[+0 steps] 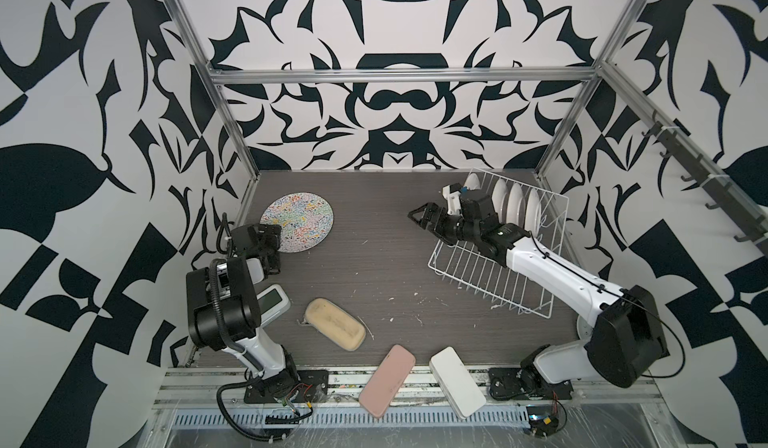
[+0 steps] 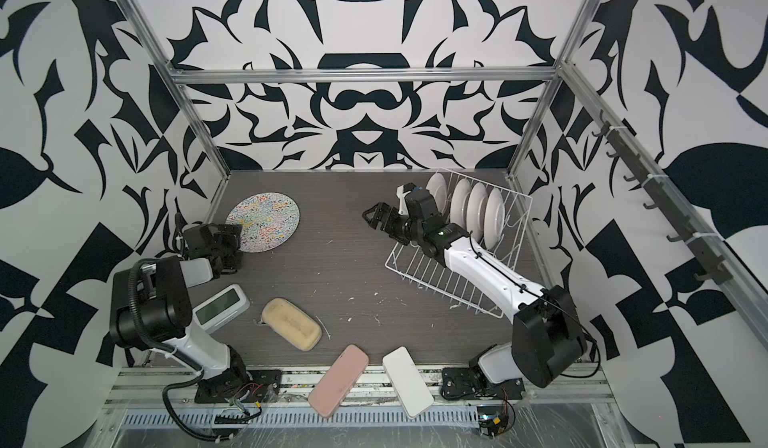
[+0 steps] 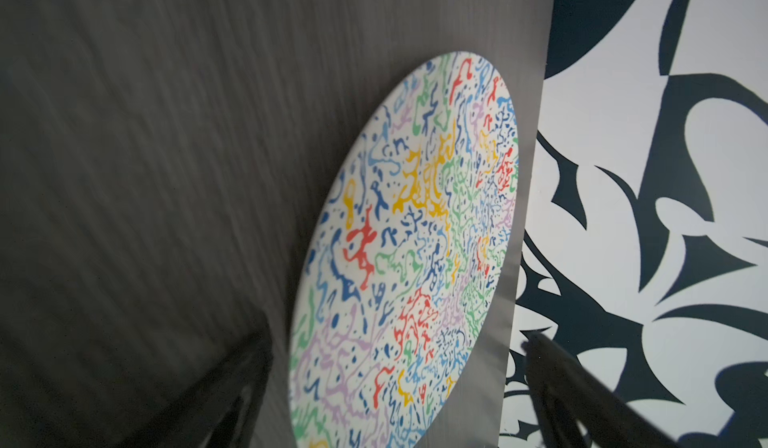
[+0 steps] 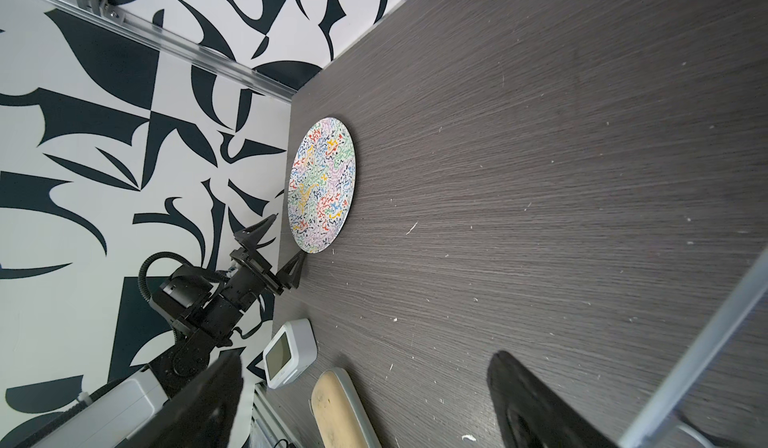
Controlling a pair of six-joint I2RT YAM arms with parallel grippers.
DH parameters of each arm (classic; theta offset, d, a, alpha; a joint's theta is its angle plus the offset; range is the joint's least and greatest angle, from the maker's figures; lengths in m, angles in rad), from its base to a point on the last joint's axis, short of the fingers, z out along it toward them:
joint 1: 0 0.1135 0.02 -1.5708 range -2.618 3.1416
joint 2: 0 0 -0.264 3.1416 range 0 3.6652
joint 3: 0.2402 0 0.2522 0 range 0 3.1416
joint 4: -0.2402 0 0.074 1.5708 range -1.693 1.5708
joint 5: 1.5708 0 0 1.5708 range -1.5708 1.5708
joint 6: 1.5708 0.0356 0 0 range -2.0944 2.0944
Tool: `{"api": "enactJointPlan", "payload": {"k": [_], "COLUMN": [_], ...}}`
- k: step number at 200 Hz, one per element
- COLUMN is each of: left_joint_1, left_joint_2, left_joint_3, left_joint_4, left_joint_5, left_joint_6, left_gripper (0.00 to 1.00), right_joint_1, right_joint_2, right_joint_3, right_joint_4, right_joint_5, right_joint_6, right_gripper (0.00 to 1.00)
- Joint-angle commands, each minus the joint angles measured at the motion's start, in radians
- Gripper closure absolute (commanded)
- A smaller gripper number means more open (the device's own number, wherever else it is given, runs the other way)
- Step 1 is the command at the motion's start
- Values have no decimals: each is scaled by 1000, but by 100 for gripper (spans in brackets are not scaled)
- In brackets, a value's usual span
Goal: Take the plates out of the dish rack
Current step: 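Lower the patterned plate flat onto the table with the left gripper, then open and raise the left gripper while the right gripper reaches into the rack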
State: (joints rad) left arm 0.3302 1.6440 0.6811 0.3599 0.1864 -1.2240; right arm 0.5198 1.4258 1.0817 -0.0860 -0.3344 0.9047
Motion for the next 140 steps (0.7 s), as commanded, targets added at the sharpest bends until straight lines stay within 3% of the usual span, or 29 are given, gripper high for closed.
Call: {"api": "enactJointPlan", "payload": {"k": [1,30,69,140], "left_joint_1": [4,3,-32,-290], "left_joint_2": [-39,-92,-211,-417], "left_joint_3": [23,14,18,12], "left_joint_4": [-142,-161,-163,-265], "left_joint_5": [-67,-73,-26,-75], "left_joint_6": [47,74,241,435], "left_gripper": [1,1,1,1], "right_joint_1": [5,5,5,5], "right_joint_2": [-45,-60,-113,-245], "right_joint_3": [3,10,28,47], "right_joint_4": [28,13,-80,-259], "right_joint_5": [19,55,164,402], "right_joint_6": [-26,-28,-110,-345], "right_gripper": [4,3,3,4]}}
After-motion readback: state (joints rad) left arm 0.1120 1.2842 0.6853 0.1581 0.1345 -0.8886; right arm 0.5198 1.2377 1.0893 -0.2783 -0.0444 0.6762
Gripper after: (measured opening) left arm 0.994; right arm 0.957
